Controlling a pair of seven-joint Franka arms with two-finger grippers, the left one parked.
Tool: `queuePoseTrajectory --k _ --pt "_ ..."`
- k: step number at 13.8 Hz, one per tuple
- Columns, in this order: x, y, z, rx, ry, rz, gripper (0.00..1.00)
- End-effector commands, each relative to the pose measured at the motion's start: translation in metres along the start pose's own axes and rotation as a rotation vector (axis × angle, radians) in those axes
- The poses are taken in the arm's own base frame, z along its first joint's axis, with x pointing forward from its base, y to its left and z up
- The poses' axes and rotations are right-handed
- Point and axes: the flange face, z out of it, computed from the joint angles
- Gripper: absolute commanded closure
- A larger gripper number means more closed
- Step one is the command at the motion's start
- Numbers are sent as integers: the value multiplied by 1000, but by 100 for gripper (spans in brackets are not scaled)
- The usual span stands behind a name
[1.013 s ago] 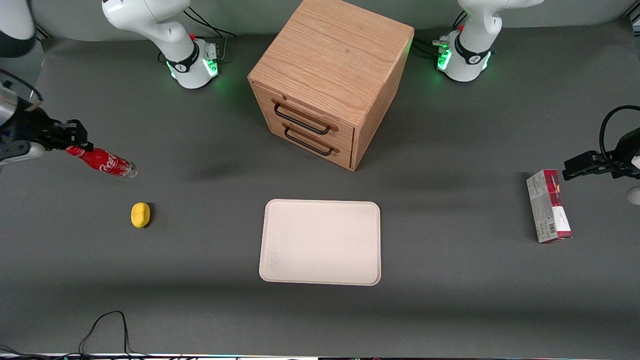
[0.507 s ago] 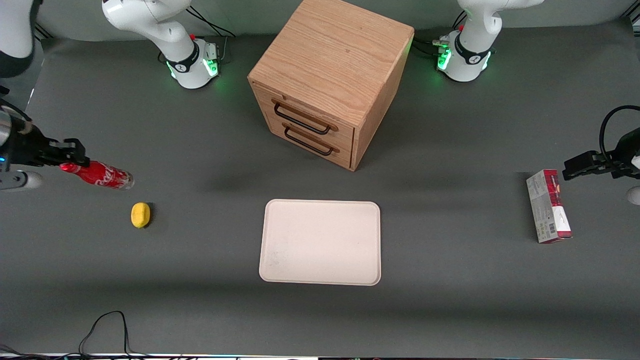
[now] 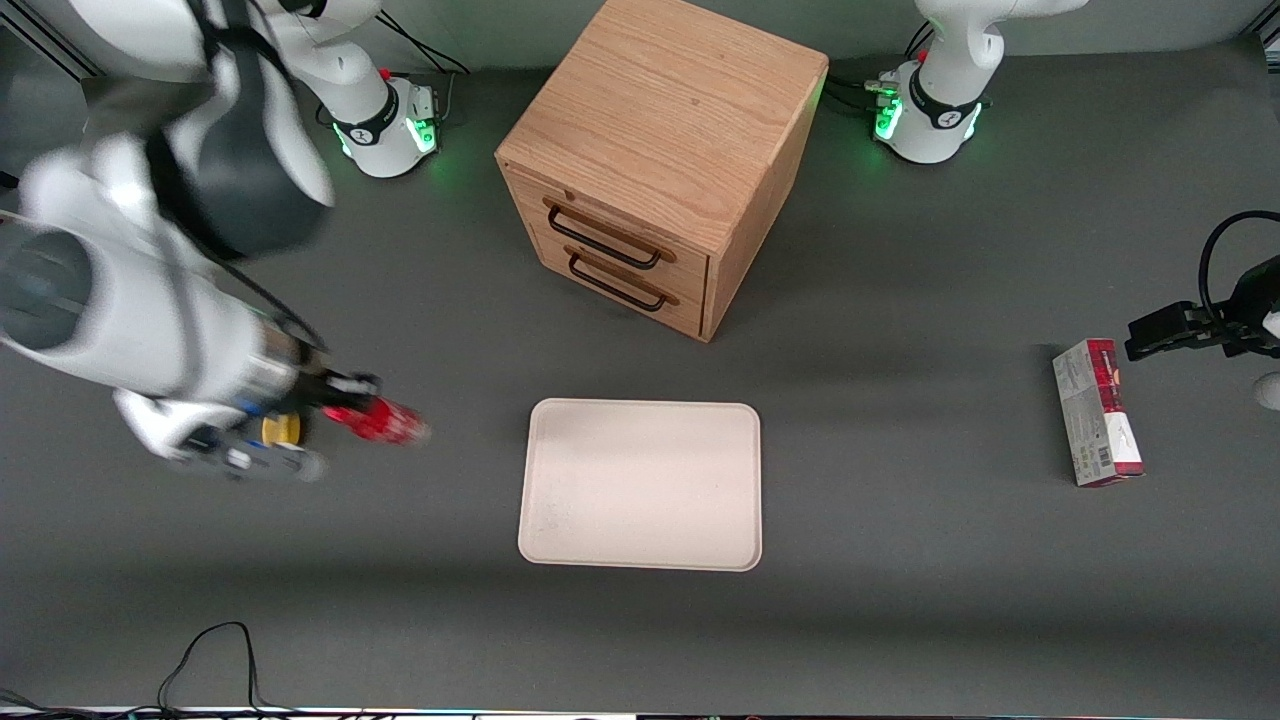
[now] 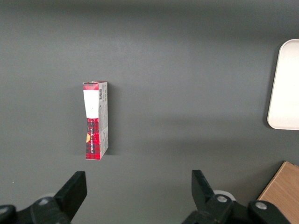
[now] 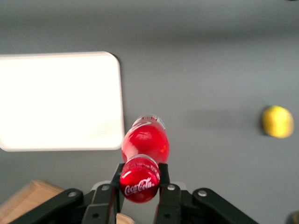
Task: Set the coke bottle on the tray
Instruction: 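Stand the bottle upright and lower it onto the tray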
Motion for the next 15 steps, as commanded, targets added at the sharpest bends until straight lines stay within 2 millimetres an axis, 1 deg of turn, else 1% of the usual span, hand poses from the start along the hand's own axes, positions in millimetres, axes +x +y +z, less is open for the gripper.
queuePoseTrajectory --k 1,3,4,5,6,10,11,12,13,15 --pt "22 -37 36 81 37 57 100" --pt "37 -56 76 115 75 77 100" --pt "39 -68 92 119 88 84 100" --pt "39 -76 106 112 91 76 100" --pt "40 -77 118 99 82 76 100" --pt "43 -78 137 87 68 77 100" --pt "44 -79 147 85 65 77 100" --pt "44 -81 154 82 62 75 100" --pt "39 -92 162 77 62 59 100" --pt "40 -94 165 79 67 58 100"
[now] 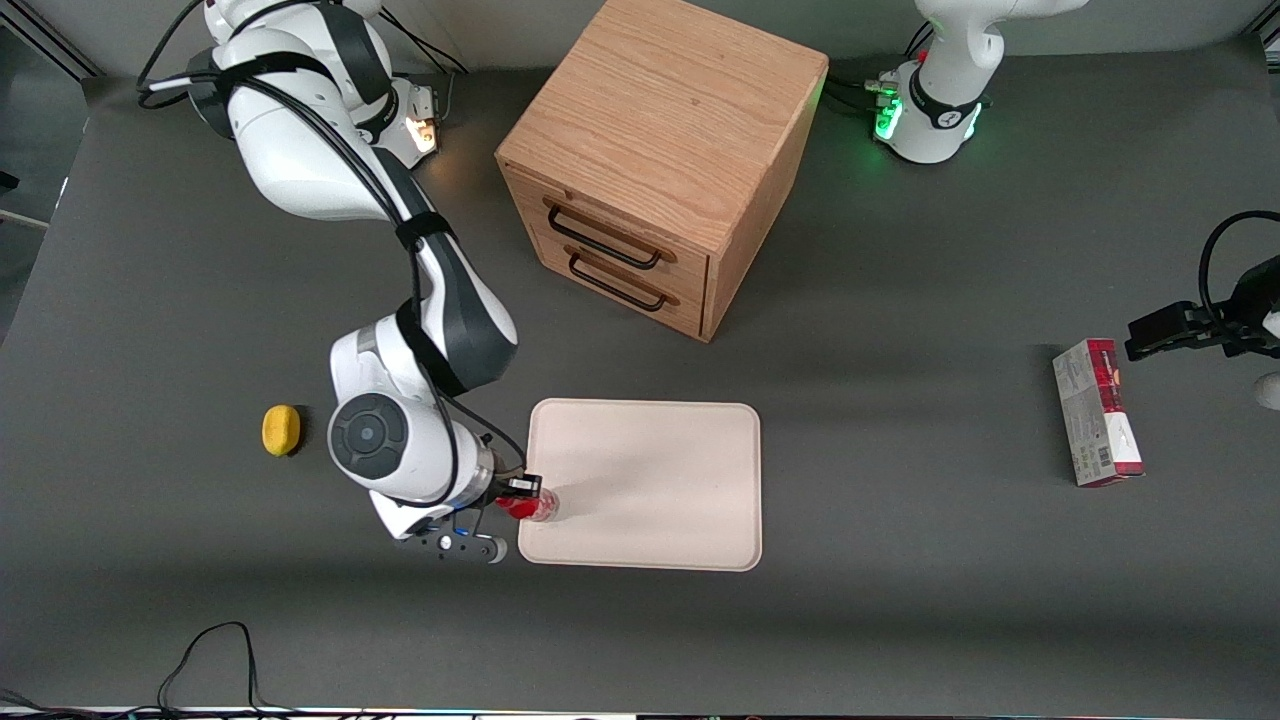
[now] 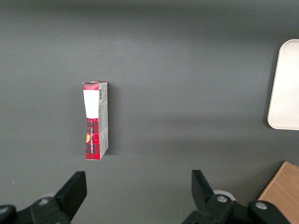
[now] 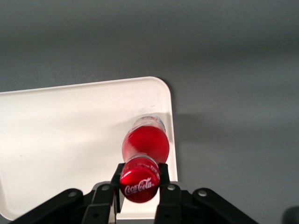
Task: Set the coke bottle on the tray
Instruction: 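Stand the bottle upright and lower it onto the tray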
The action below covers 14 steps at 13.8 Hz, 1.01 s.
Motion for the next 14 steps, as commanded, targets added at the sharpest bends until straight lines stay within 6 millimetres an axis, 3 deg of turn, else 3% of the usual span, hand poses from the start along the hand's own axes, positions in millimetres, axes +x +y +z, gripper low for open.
queuePoseTrajectory --k 1,7,8,9,14 --pt "1 -11 0 15 23 16 100" --pt "1 -10 4 9 19 20 100" --pt "1 -11 4 11 23 19 37" --pt "2 -13 3 8 43 12 0" --pt "0 -15 6 -12 53 0 0"
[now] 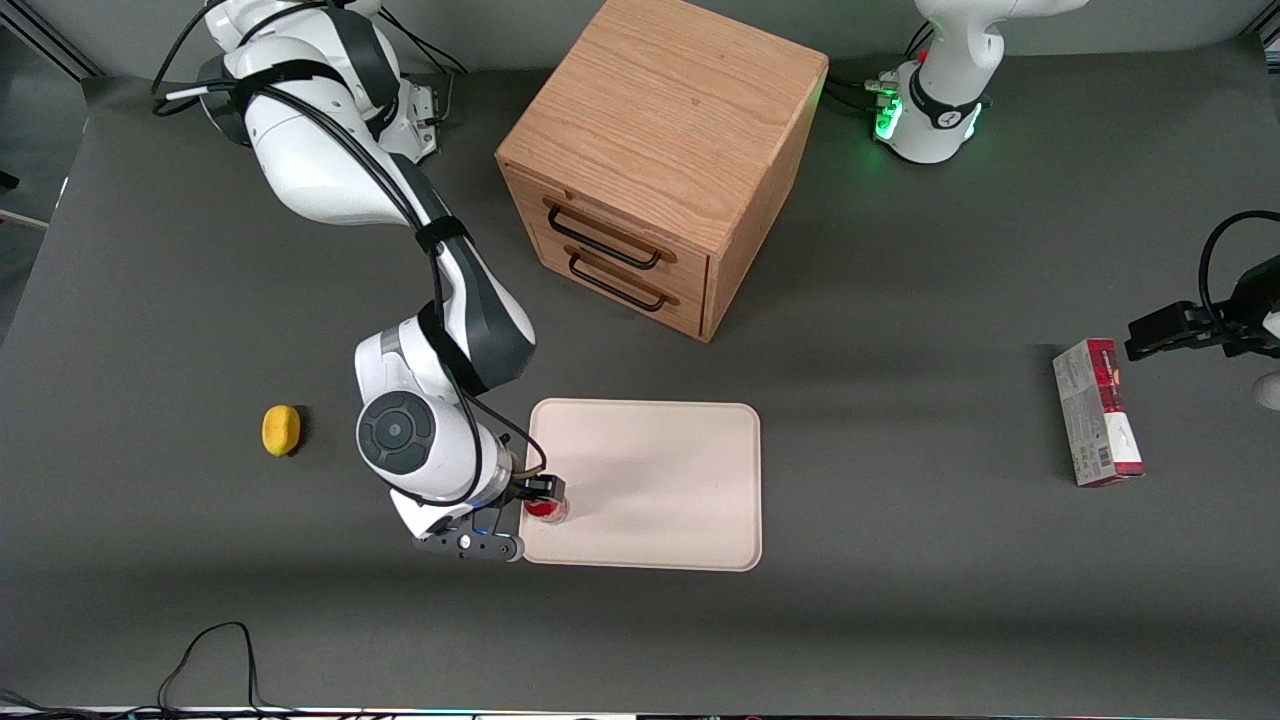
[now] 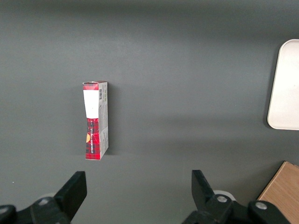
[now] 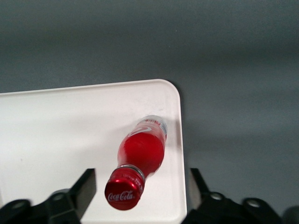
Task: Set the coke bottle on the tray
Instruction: 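Stand the bottle upright and lower it onto the tray, then open the right gripper and withdraw it from the bottle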
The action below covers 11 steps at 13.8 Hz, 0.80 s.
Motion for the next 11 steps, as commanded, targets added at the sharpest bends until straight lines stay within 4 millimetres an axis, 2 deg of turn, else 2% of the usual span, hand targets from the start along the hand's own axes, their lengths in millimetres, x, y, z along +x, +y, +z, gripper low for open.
queuePoseTrajectory --k 1,5,7,8,9,10,11 --pt "2 -5 -2 -12 27 10 0" --pt "2 -5 -2 -12 27 10 0" --pt "2 -4 -12 -11 32 13 0" --pt "3 -1 -27 -4 46 1 0" --pt "-2 10 -39 -22 12 -6 0" --pt "-12 30 -62 -34 -27 -63 0" --pt "-20 59 -90 -29 -43 -106 0"
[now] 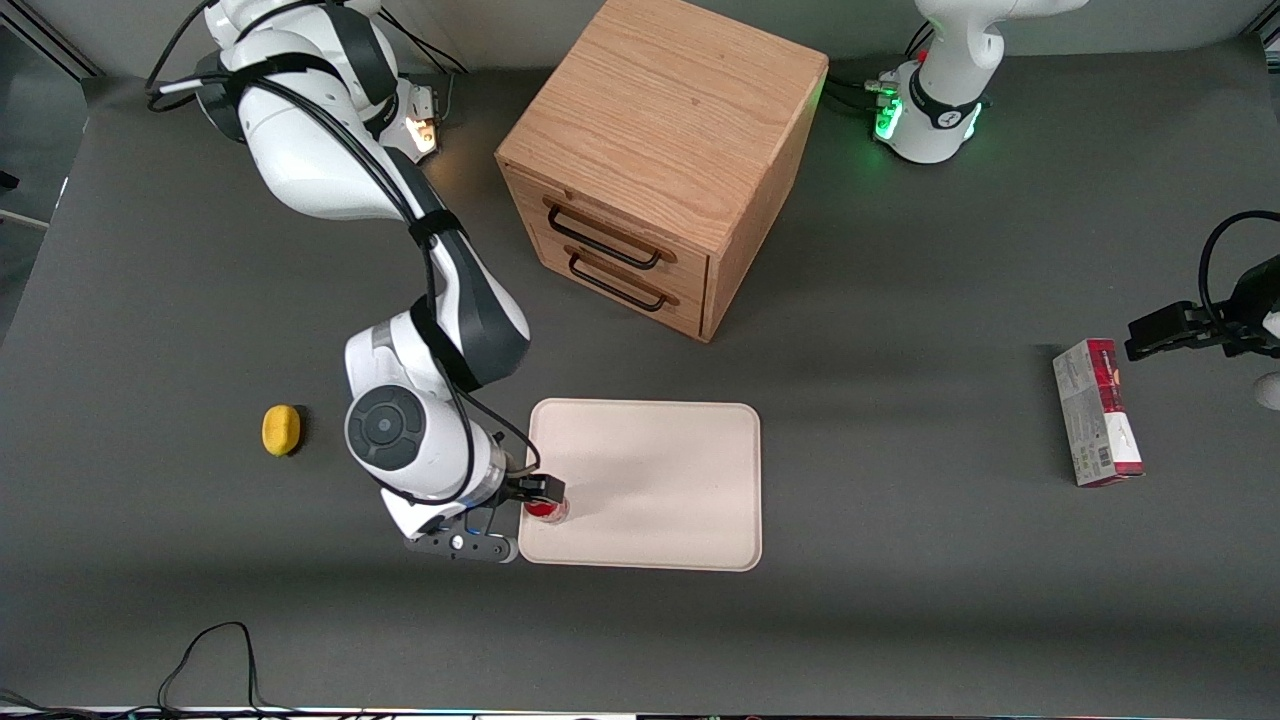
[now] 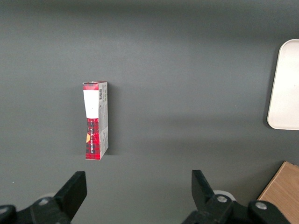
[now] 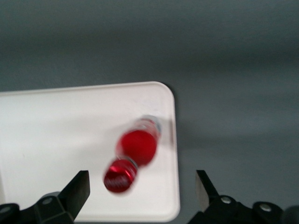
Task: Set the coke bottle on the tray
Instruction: 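Open the right gripper and withdraw it from the bottle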
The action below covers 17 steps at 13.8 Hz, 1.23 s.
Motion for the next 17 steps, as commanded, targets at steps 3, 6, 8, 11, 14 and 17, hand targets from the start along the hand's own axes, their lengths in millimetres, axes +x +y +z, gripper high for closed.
queuePoseTrajectory --k 3,6,8,11,14,17 --pt "-69 128 -113 -2 -68 -149 0" --pt "-138 220 -174 20 -88 -233 0" --pt "-160 259 -206 29 -101 -270 0" --pt "-169 296 -228 1 -108 -228 0" --pt "-170 278 -235 -17 -98 -251 0" --pt "-167 278 -238 -12 -92 -250 0"
